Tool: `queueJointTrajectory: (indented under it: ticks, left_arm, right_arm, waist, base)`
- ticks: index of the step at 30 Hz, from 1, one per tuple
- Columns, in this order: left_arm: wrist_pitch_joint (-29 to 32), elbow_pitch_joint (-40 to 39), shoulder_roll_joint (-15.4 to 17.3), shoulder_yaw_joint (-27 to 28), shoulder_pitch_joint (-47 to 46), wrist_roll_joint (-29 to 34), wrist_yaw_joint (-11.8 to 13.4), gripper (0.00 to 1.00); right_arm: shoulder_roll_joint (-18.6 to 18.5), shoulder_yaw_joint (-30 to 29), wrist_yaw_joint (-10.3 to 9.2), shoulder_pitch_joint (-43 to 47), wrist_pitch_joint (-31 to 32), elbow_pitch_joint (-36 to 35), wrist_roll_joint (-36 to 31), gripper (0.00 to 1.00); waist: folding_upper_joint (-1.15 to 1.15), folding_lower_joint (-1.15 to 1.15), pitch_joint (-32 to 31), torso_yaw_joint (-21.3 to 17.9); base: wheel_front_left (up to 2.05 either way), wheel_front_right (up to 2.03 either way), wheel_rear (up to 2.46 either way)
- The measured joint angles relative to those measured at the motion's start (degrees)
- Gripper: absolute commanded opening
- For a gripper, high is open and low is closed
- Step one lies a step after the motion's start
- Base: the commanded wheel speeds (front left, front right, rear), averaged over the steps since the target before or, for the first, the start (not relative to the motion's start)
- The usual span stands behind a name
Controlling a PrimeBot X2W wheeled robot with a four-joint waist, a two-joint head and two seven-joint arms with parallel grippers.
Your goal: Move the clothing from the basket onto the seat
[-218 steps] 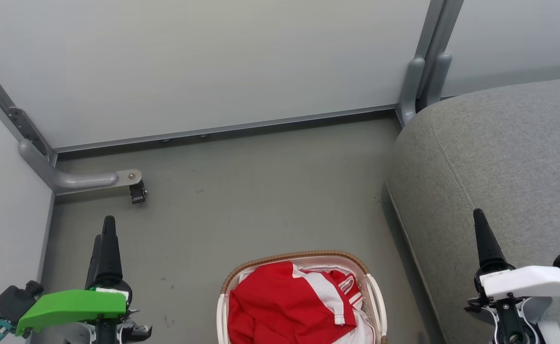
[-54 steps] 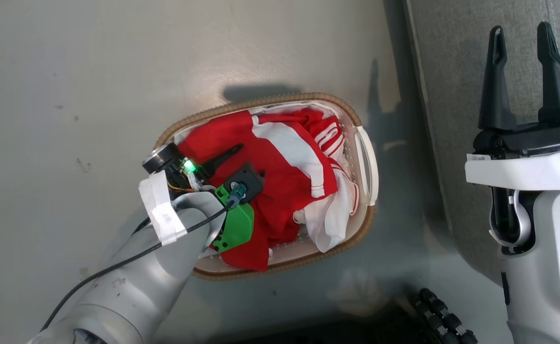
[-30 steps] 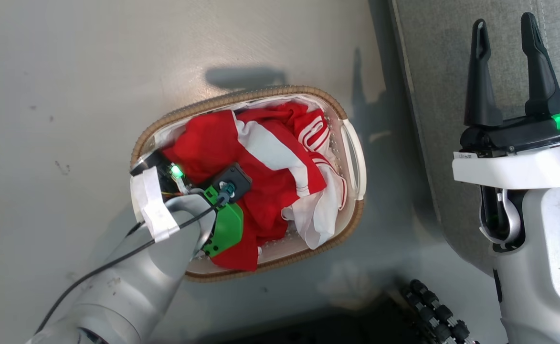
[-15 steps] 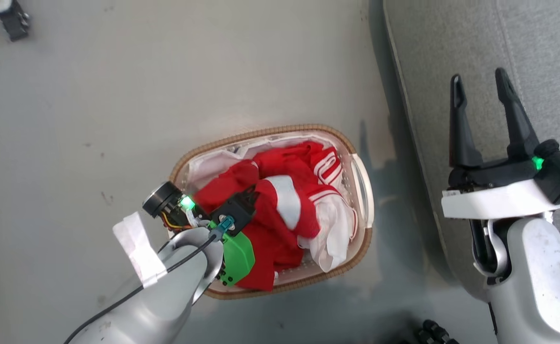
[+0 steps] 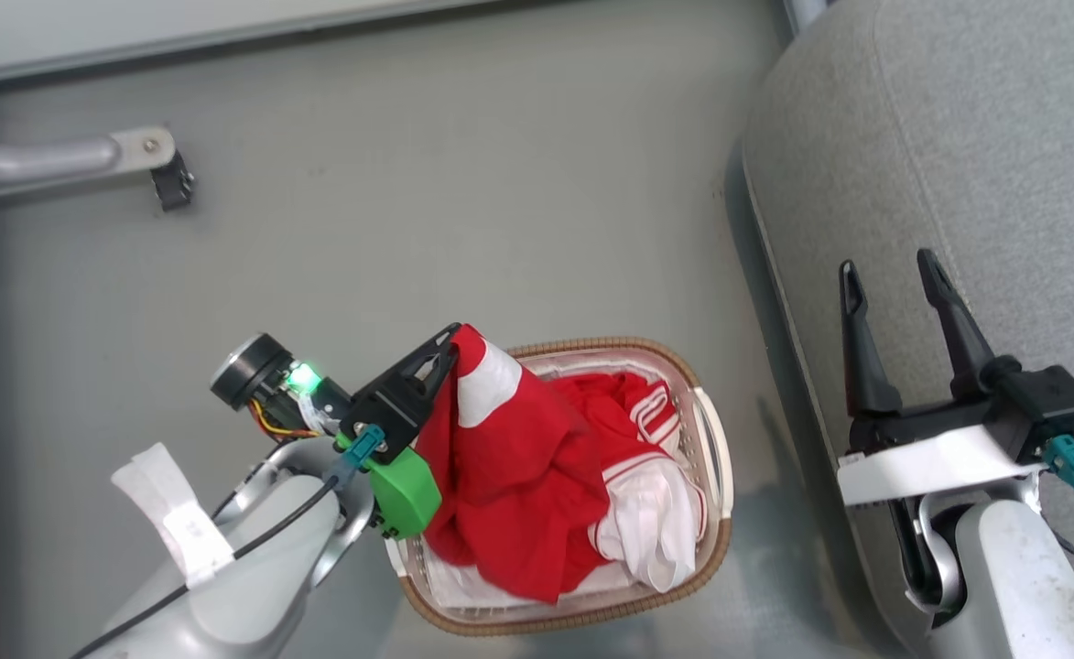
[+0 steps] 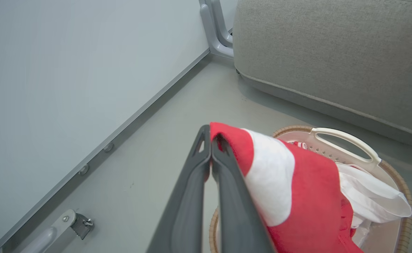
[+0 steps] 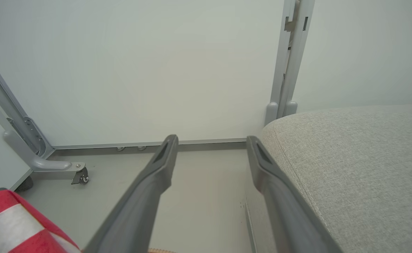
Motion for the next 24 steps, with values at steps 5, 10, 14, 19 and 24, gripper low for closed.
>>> queueJointTrajectory:
  ticks: [5, 10, 14, 19, 24]
  left_arm:
    - [0.0, -3.9, 3.6, -0.1, -1.6, 1.6, -0.9, 0.0]
    - [1.5, -8.3, 7.0, -0.4, -6.7, 2.5, -1.8, 0.0]
    - [3.7, -12.2, 9.3, 0.1, -11.5, 2.5, -2.1, 0.0]
    - [6.6, -15.4, 11.7, 0.6, -18.2, 2.2, -2.3, 0.0]
    - [8.7, -17.0, 12.0, 0.6, -23.0, 1.5, -2.5, 0.0]
  right_arm:
    - [0.0, 0.8, 0.0, 2.5, 0.0, 0.7, -0.2, 1.0]
    - [0.0, 1.5, 0.0, 3.9, 0.0, 1.1, -0.3, 1.0]
    - [0.0, 2.1, 0.0, 4.7, 0.0, 1.2, -0.3, 1.0]
    - [0.0, 3.4, 0.0, 4.7, 0.0, 1.3, -0.3, 1.0]
    - [0.0, 5.6, 0.0, 4.7, 0.0, 1.4, -0.3, 1.0]
  waist:
    - [0.0, 0.0, -5.1, 0.7]
    - [0.0, 0.0, -9.5, 1.1]
    - [0.0, 0.0, -12.5, 1.1]
    - [0.0, 0.0, -14.8, 0.8]
    - [0.0, 0.0, -15.7, 0.0]
  base:
    - [0.0, 0.0, 0.0]
    - [0.0, 0.0, 0.0]
    - [0.0, 0.0, 0.0]
    - [0.0, 0.0, 0.0]
    - [0.0, 0.0, 0.0]
